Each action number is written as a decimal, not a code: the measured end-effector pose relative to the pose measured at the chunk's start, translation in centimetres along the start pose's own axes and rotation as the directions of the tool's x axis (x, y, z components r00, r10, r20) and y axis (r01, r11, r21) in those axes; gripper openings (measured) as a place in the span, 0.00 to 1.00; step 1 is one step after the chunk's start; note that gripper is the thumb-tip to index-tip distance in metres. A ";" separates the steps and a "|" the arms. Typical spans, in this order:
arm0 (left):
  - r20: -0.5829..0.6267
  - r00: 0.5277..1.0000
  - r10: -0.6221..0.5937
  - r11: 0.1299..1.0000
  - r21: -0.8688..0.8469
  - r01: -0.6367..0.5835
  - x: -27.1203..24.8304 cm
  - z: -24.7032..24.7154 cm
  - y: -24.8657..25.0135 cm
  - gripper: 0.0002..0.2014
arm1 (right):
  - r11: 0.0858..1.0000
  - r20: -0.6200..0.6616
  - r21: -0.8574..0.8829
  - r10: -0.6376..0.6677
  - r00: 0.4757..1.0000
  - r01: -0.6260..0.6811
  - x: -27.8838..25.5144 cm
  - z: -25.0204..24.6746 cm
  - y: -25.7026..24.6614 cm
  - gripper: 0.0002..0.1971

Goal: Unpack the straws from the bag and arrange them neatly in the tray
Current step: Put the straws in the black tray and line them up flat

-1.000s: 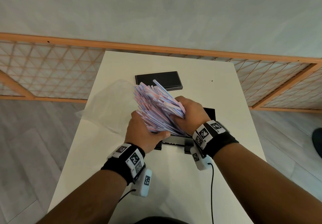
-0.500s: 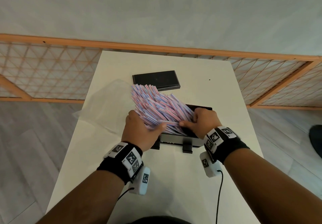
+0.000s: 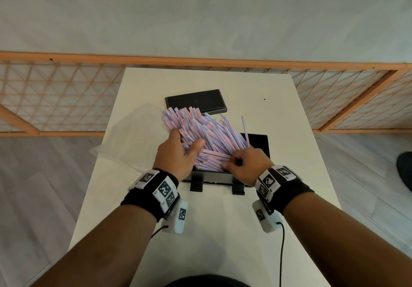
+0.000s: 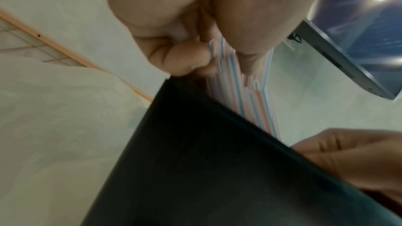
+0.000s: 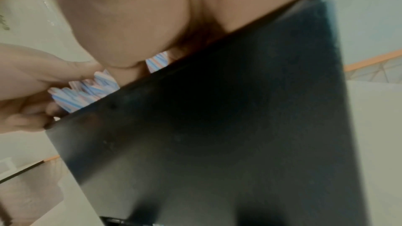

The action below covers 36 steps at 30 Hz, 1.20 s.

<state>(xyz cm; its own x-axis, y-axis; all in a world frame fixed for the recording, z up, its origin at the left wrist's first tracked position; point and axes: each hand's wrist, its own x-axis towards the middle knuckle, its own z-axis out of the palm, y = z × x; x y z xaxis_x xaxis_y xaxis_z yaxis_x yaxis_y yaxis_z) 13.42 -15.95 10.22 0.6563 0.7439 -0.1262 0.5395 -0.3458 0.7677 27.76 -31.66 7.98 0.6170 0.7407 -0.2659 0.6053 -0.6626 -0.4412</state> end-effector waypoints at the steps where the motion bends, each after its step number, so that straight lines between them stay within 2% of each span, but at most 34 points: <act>1: -0.005 1.000 0.011 1.000 0.000 -0.011 0.0 0.1 -0.1 0.24 | 1.000 0.025 -0.005 -0.016 1.000 0.017 0.0 0.1 0.0 0.19; 4: -0.029 0.999 0.017 1.000 -0.012 -0.017 0.1 0.3 -0.2 0.24 | 0.998 0.070 0.028 -0.062 0.996 0.060 0.1 0.2 0.2 0.22; 8: -0.032 0.999 0.028 1.000 -0.005 -0.028 0.2 0.3 -0.3 0.26 | 0.995 0.001 0.073 -0.065 0.998 0.064 -0.1 -0.1 0.4 0.19; 13: -0.068 0.994 0.080 0.997 -0.012 -0.081 0.2 0.4 0.0 0.25 | 0.996 0.147 0.039 -0.089 0.985 0.085 -0.2 0.4 -0.1 0.29; 17: -0.119 0.981 0.151 0.987 -0.032 -0.156 0.3 0.4 0.5 0.24 | 0.997 0.192 0.037 -0.076 0.978 0.070 0.2 0.0 -0.1 0.28; 22: -0.199 0.966 0.166 0.985 -0.017 -0.172 0.2 0.1 0.0 0.19 | 0.999 0.284 0.038 -0.048 0.958 0.039 0.5 -1.5 -0.3 0.24; 24: -0.208 0.963 0.173 0.985 0.014 -0.174 0.0 0.0 -0.2 0.20 | 0.997 0.330 0.075 -0.029 0.944 0.004 0.8 -2.5 -0.8 0.25; 27: -0.206 0.967 0.150 0.989 0.025 -0.148 -0.2 -0.2 -0.3 0.21 | 0.994 0.410 0.105 -0.035 0.911 -0.009 1.2 -3.2 -2.1 0.27; 29: -0.218 0.967 0.128 0.991 0.057 -0.119 -0.3 -0.2 -0.2 0.19 | 1.000 0.474 -0.015 -0.013 0.880 0.023 1.4 -3.0 -3.3 0.23; 30: -0.225 0.970 0.091 0.995 0.061 -0.079 -0.3 -0.3 -0.2 0.19 | 0.993 0.503 -0.107 0.013 0.864 0.047 1.5 -2.7 -3.8 0.24; 32: -0.226 0.974 -0.027 0.999 0.029 0.034 -0.5 -0.3 -0.5 0.21 | 0.969 0.531 -0.245 0.105 0.841 0.033 1.7 -2.0 -4.6 0.34; 34: -0.189 0.975 -0.116 0.993 -0.024 0.114 -0.8 -0.4 -1.0 0.26 | 0.964 0.542 -0.266 0.127 0.831 0.026 1.6 -1.7 -5.1 0.39; 36: -0.117 0.979 -0.165 0.985 -0.076 0.156 -0.9 -0.4 -1.6 0.31 | 0.973 0.562 -0.229 0.107 0.820 0.030 1.6 -2.0 -5.4 0.37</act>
<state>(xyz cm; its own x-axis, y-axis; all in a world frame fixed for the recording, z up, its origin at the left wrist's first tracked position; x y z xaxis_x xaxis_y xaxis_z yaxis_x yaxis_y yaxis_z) 11.75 -15.85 9.31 0.4922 0.8524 -0.1764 0.5941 -0.1809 0.7838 26.49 -27.12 11.62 0.2885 0.5991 -0.7469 0.7224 -0.6482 -0.2409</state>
